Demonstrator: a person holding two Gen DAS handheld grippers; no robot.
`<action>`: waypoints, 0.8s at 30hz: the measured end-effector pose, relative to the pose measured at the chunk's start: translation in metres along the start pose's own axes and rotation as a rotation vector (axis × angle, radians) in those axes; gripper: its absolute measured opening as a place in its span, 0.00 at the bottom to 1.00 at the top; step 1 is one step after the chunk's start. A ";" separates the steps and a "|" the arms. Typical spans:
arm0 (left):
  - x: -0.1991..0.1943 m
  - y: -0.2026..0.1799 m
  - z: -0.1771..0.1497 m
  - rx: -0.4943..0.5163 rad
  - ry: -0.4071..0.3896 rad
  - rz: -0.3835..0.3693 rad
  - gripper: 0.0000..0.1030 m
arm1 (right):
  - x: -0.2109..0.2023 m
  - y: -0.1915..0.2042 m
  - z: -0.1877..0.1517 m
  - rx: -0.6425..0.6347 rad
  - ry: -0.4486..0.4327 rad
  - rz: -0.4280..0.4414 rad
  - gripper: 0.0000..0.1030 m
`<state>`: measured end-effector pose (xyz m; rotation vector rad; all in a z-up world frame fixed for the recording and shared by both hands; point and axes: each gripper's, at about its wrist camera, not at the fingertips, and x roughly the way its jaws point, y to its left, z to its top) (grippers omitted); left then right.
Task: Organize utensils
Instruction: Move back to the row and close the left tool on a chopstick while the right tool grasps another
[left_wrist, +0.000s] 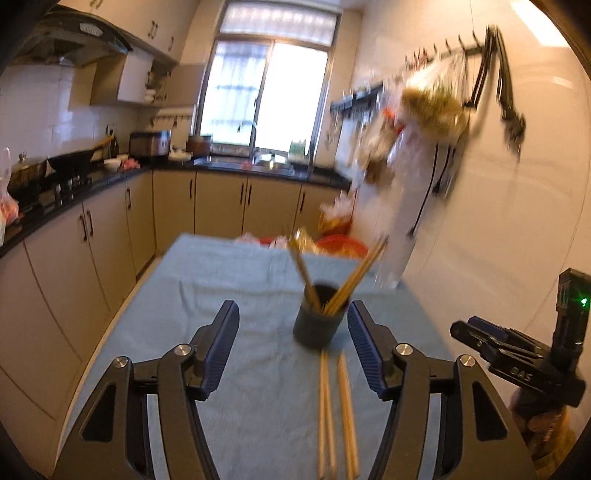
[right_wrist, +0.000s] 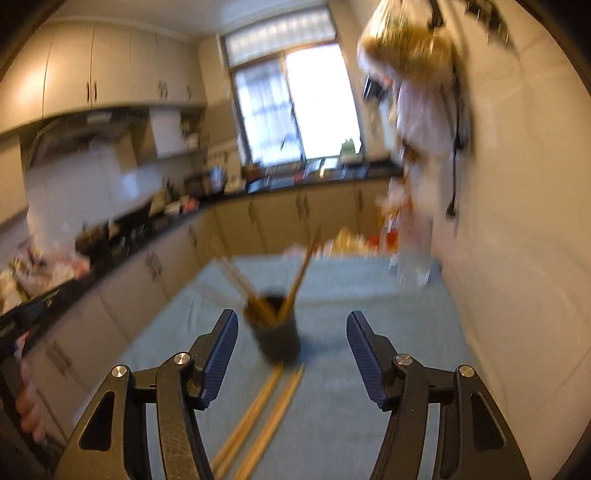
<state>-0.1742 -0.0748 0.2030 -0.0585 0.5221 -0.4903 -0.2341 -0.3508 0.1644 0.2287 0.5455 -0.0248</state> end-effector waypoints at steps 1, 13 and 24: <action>0.008 0.000 -0.009 0.009 0.028 -0.006 0.58 | 0.006 -0.003 -0.013 0.023 0.045 0.029 0.63; 0.125 -0.022 -0.105 0.120 0.436 -0.068 0.33 | 0.085 -0.020 -0.108 0.156 0.351 0.085 0.41; 0.163 -0.037 -0.137 0.194 0.527 -0.066 0.10 | 0.107 -0.032 -0.125 0.228 0.391 0.122 0.41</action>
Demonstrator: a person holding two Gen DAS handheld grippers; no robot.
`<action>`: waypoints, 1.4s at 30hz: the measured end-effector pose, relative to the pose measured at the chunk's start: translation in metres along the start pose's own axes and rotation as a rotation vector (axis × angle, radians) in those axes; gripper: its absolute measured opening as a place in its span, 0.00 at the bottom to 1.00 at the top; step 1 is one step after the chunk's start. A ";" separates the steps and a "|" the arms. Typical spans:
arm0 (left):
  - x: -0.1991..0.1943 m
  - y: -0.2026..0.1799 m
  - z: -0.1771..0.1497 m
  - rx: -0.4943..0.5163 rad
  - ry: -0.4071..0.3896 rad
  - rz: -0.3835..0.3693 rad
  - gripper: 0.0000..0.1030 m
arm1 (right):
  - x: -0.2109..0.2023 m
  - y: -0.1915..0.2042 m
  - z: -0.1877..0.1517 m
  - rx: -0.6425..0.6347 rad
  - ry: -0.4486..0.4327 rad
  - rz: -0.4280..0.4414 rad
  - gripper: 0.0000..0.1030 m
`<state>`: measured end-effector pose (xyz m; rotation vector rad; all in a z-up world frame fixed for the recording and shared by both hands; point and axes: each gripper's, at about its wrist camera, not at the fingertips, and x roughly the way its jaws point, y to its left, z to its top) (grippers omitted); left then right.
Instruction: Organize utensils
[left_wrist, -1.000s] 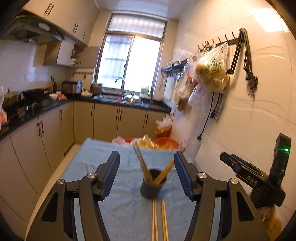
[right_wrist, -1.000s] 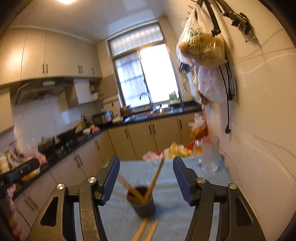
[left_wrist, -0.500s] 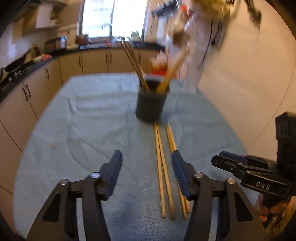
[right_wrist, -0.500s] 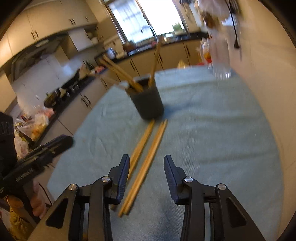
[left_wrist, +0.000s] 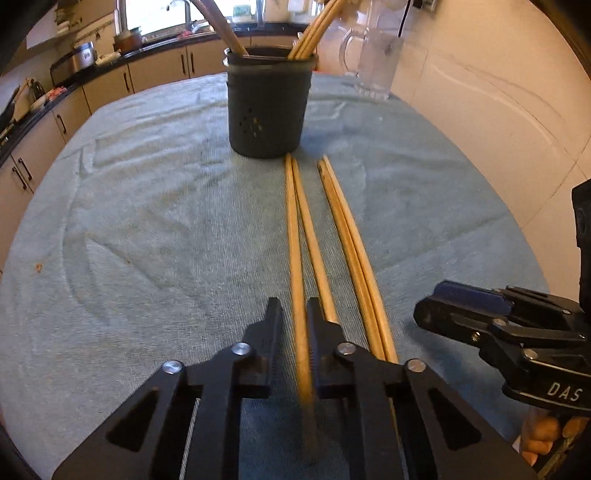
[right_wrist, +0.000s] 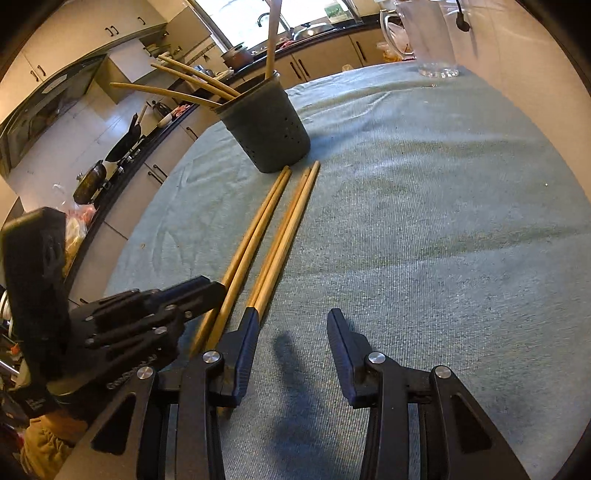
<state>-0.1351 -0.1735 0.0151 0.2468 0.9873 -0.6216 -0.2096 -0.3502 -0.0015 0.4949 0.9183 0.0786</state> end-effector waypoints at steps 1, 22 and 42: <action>0.001 0.000 0.001 0.001 0.000 0.001 0.10 | 0.000 0.000 0.000 -0.002 -0.001 -0.002 0.41; -0.014 0.042 -0.013 -0.256 0.068 0.007 0.07 | 0.020 0.050 -0.004 -0.225 -0.010 -0.203 0.39; -0.031 0.052 -0.034 -0.314 0.067 -0.046 0.06 | 0.016 0.039 0.005 -0.196 0.046 -0.371 0.07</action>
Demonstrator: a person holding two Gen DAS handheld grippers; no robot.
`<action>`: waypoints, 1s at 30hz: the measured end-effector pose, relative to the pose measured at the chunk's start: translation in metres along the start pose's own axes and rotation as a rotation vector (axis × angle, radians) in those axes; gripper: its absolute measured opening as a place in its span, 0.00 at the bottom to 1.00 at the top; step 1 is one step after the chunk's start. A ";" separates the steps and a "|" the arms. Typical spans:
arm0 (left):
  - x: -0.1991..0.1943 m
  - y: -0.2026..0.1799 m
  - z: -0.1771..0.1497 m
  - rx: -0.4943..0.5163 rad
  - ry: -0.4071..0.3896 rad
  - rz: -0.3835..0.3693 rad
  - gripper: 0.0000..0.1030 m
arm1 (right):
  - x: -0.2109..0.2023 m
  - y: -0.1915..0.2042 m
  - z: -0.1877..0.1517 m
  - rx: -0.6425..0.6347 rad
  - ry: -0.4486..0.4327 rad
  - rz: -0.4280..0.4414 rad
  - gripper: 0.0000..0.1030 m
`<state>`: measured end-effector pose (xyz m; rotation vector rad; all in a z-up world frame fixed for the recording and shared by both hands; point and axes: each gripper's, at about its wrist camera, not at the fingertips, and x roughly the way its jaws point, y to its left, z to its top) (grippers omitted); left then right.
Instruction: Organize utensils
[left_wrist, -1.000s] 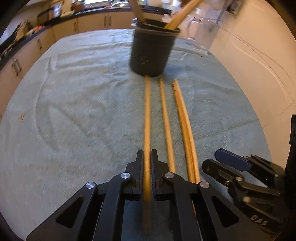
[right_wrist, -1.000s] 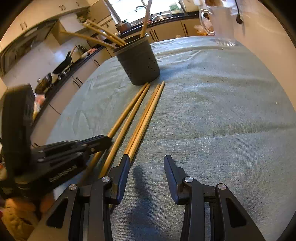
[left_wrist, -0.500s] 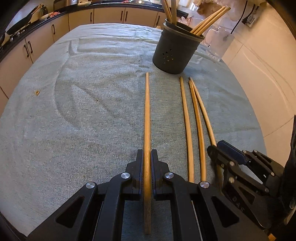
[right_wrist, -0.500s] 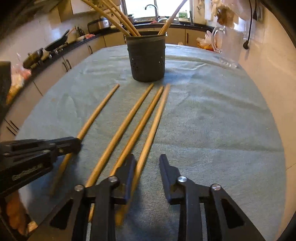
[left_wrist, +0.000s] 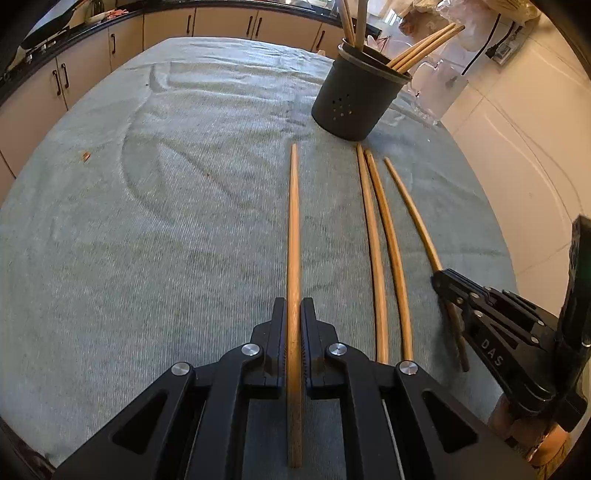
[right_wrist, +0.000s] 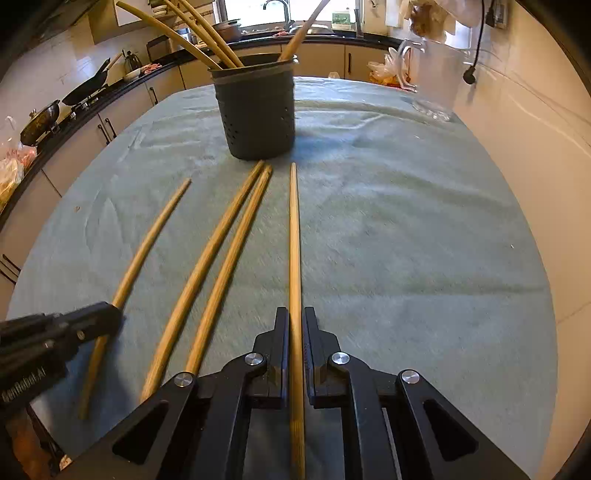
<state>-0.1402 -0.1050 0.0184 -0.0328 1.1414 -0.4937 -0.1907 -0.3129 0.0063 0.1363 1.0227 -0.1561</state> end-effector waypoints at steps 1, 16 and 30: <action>-0.001 0.000 -0.002 -0.002 0.002 0.004 0.06 | -0.003 -0.002 -0.003 -0.003 0.000 -0.002 0.07; -0.022 -0.003 -0.023 0.005 -0.016 0.065 0.07 | -0.035 -0.027 -0.052 0.023 -0.002 0.007 0.09; -0.026 0.009 0.031 0.017 -0.014 0.061 0.13 | -0.018 -0.032 -0.024 -0.011 0.035 0.085 0.25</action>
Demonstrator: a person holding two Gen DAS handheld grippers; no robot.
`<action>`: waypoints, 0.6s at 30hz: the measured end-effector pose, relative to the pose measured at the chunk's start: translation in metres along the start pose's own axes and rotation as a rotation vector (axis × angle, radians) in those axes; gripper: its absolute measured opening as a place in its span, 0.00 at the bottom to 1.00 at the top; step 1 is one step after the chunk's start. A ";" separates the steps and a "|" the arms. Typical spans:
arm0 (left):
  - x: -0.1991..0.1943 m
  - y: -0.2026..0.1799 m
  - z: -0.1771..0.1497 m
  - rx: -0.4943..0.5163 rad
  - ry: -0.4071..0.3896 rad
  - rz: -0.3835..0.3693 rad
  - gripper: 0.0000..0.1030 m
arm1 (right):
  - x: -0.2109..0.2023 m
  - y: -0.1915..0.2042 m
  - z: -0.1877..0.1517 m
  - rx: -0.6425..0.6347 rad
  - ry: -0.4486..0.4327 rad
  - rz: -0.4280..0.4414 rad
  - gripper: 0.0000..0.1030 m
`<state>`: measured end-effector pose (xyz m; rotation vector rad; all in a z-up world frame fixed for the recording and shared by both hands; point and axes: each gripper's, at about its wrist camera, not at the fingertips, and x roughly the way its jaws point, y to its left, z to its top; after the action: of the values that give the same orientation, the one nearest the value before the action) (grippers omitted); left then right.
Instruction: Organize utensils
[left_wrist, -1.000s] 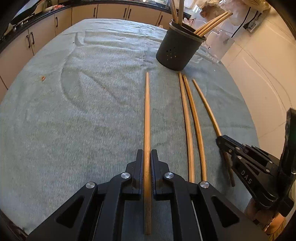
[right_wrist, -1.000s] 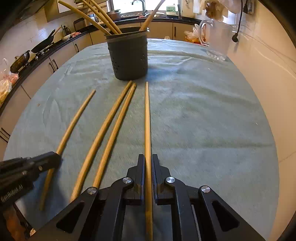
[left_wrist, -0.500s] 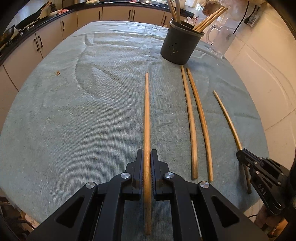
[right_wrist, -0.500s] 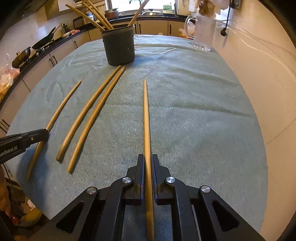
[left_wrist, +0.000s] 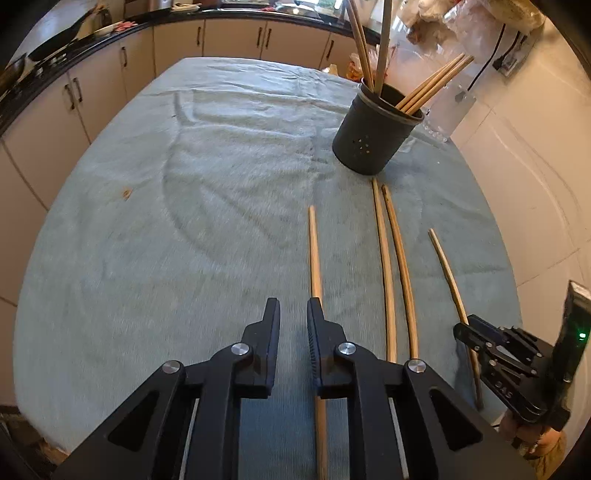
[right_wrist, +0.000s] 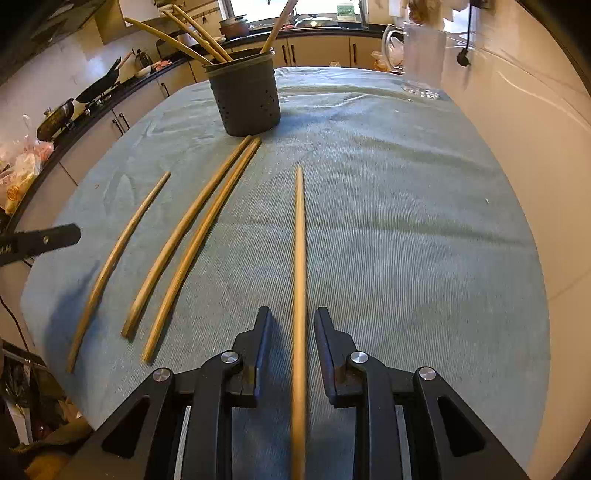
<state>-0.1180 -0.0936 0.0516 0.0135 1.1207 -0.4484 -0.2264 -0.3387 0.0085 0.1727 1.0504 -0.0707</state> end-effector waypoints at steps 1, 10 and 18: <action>0.010 -0.003 0.009 0.012 0.008 0.003 0.13 | 0.003 -0.001 0.007 -0.008 0.006 0.002 0.25; 0.063 -0.014 0.054 0.028 0.112 0.036 0.13 | 0.037 -0.013 0.065 -0.026 0.060 0.002 0.22; 0.076 -0.019 0.070 0.048 0.121 0.045 0.13 | 0.057 0.002 0.097 -0.128 0.118 -0.066 0.21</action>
<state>-0.0367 -0.1531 0.0208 0.1091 1.2254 -0.4385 -0.1146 -0.3523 0.0065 0.0262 1.1747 -0.0534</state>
